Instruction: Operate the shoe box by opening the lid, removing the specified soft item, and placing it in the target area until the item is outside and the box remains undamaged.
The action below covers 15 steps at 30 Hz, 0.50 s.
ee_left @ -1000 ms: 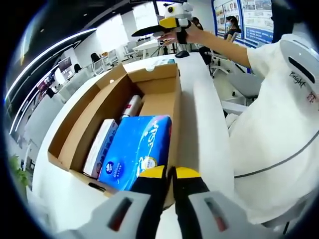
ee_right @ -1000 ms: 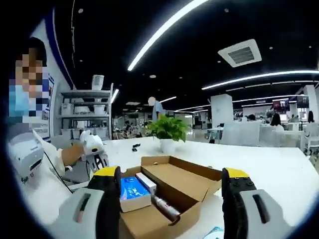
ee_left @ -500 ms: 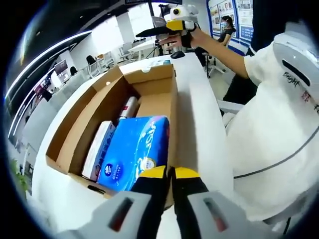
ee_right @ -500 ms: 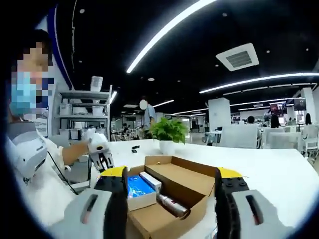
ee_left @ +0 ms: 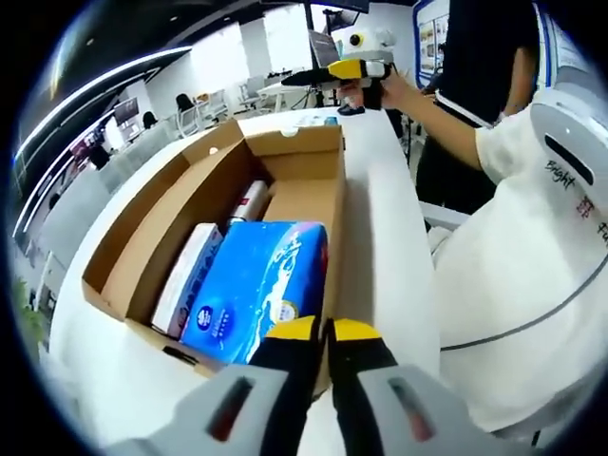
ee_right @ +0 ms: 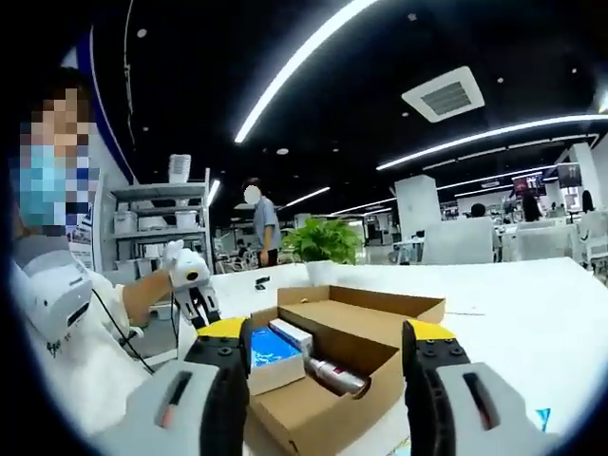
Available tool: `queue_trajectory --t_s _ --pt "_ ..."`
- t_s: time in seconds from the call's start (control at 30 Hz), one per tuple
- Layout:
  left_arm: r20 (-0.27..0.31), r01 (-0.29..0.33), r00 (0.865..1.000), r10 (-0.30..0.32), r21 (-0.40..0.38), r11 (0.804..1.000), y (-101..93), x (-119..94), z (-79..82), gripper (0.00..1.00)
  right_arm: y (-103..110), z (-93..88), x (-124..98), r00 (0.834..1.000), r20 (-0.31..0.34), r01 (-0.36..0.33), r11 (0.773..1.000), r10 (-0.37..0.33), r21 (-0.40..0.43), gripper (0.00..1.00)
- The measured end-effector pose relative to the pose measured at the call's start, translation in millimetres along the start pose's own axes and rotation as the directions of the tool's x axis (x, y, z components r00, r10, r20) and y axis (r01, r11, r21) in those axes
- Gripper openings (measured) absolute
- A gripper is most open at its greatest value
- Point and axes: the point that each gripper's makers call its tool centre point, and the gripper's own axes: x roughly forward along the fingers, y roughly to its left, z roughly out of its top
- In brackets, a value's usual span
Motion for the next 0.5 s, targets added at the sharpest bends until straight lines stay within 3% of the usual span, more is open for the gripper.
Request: queue_trajectory --t_s 0.07,0.13,0.2,0.4,0.5 --pt "0.002 0.008 1.0 -0.008 -0.002 1.0 -0.2 0.0 0.2 0.03 -0.9 0.0 1.3 1.0 -0.002 0.016 1.0 -0.016 0.007 0.63" --pt "0.005 0.015 1.0 -0.015 -0.005 1.0 -0.3 0.1 0.4 0.03 -1.8 0.1 2.6 0.999 -0.005 0.032 0.999 -0.032 0.014 0.5" --pt "0.005 0.014 1.0 -0.014 -0.005 1.0 -0.6 0.2 0.5 0.03 -3.6 1.0 3.6 0.998 -0.027 0.053 0.997 -0.054 -0.055 0.38" --pt "0.008 0.007 1.0 -0.007 -0.004 1.0 -0.6 0.1 0.6 0.03 -1.8 8.8 17.8 0.987 -0.126 0.075 0.978 -0.101 -0.196 0.35" --pt "0.006 0.007 1.0 -0.007 -0.008 1.0 -0.5 0.2 0.5 0.03 -2.8 2.4 23.7 0.968 -0.203 0.076 0.948 -0.144 -0.31 0.36"
